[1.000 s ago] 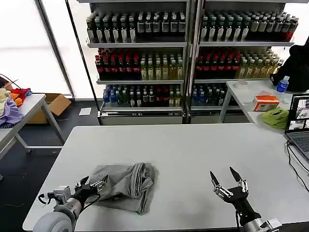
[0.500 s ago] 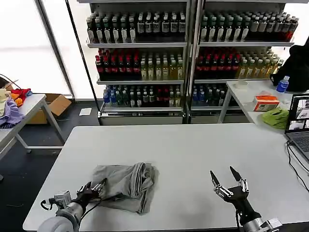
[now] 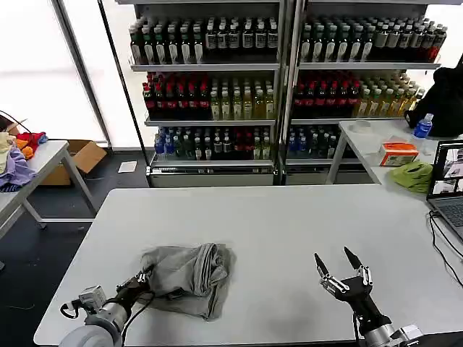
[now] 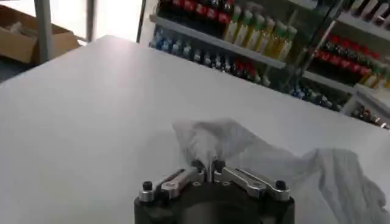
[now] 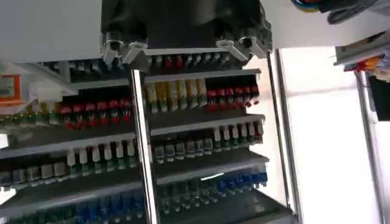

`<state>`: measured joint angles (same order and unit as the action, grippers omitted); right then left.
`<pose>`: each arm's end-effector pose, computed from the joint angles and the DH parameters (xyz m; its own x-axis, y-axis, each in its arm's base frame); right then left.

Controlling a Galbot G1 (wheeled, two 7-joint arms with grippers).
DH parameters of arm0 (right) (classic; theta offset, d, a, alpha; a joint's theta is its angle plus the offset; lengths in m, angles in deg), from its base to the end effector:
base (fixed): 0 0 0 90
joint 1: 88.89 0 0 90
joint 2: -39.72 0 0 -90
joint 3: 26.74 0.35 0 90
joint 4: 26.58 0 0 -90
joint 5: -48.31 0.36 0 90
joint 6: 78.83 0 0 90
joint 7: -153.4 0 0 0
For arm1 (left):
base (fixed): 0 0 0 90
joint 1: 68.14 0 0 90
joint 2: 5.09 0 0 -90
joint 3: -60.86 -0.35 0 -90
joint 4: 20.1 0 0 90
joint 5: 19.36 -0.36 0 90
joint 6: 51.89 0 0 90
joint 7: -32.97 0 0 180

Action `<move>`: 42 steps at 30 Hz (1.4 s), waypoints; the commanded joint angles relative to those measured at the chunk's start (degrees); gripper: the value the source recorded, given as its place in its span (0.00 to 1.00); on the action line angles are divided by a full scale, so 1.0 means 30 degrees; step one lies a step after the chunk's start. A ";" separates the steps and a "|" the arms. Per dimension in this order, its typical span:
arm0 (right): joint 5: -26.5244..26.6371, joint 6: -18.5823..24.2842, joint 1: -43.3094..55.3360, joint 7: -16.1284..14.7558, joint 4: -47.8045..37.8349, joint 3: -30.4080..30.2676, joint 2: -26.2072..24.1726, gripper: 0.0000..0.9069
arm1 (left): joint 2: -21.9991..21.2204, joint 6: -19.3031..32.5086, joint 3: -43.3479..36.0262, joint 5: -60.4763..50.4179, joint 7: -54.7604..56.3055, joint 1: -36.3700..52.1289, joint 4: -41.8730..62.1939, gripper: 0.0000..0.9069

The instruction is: Fold and organize the clothes.

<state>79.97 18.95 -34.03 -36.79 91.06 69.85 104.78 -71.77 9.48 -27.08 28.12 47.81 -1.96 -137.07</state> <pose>0.1724 -0.1103 -0.3054 -0.9650 -0.2605 -0.0291 -0.2621 0.9571 0.1234 0.2259 0.0845 -0.2822 -0.8605 0.0972 0.5000 -0.0732 0.9478 -0.3103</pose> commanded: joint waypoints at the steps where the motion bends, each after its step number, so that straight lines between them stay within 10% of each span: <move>1: 0.0209 0.0036 0.0070 0.0009 -0.0018 0.0045 -0.0047 1.00 | 0.0225 0.0313 0.4435 0.2012 0.0246 -0.0353 -0.1205 0.03; 23: 0.0769 0.0235 0.0579 0.0168 -0.0396 0.0227 -0.0152 1.00 | 0.8991 -0.1490 1.1111 0.3739 -0.3140 -0.1245 0.1641 0.01; 29: 0.0480 0.0421 0.0444 -0.0014 -0.0245 -0.0109 0.0054 1.00 | 0.7855 -0.1230 0.7043 0.6473 0.0044 -0.0715 -0.1257 0.01; 42: 0.0035 0.0645 -0.0547 -0.0025 0.0034 0.0374 0.0806 1.00 | 0.3273 0.1528 -1.0700 0.7881 0.5057 0.5864 -0.3989 0.02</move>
<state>80.72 20.73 -34.54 -36.86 90.76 70.62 106.30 -54.05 9.42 -20.73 46.43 51.66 0.90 -143.92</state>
